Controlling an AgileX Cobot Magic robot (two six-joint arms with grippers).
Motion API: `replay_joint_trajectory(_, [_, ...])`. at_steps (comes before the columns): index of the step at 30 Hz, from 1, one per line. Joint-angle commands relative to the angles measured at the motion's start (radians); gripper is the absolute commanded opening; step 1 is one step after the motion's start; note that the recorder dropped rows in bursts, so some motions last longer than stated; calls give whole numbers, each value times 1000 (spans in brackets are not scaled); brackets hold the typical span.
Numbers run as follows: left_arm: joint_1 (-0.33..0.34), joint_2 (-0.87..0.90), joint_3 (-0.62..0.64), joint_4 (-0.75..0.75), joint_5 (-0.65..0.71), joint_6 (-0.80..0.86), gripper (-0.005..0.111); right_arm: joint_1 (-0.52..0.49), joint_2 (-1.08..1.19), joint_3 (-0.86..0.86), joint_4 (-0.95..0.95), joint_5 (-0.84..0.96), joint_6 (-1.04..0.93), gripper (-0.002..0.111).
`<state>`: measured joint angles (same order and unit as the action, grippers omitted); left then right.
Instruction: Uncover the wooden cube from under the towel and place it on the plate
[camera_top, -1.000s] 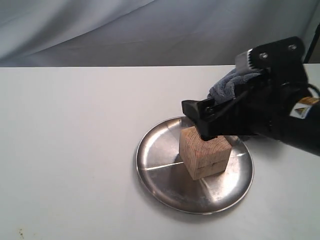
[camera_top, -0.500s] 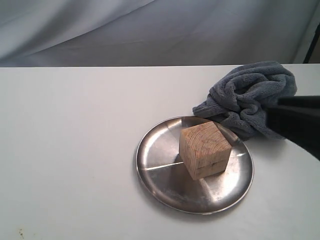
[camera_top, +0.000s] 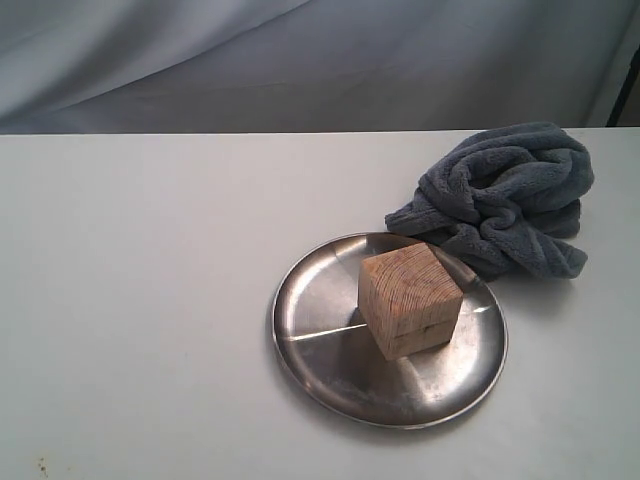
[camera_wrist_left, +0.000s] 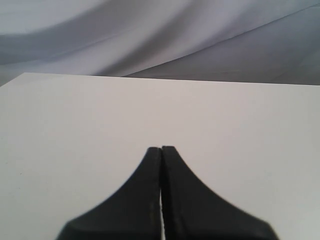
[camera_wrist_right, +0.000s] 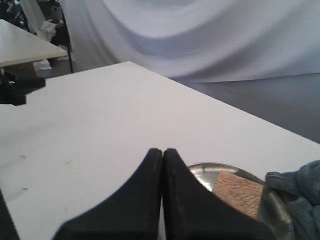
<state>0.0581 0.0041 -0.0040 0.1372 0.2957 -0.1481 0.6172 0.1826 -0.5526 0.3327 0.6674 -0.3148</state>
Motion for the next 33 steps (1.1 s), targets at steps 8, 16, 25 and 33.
replay_joint_trajectory(8, [1,-4,4,0,-7,-5,0,-503,-109,204,-199,-217,1,0])
replay_joint_trajectory(16, [1,-4,4,0,-7,-5,0,-777,-143,260,-199,-247,1,0])
replay_joint_trajectory(25, [1,-4,4,0,-7,-5,0,-795,-153,361,-185,-396,1,0])
replay_joint_trajectory(33, [1,-4,4,0,-7,-5,0,-795,-183,553,-413,-637,331,0])
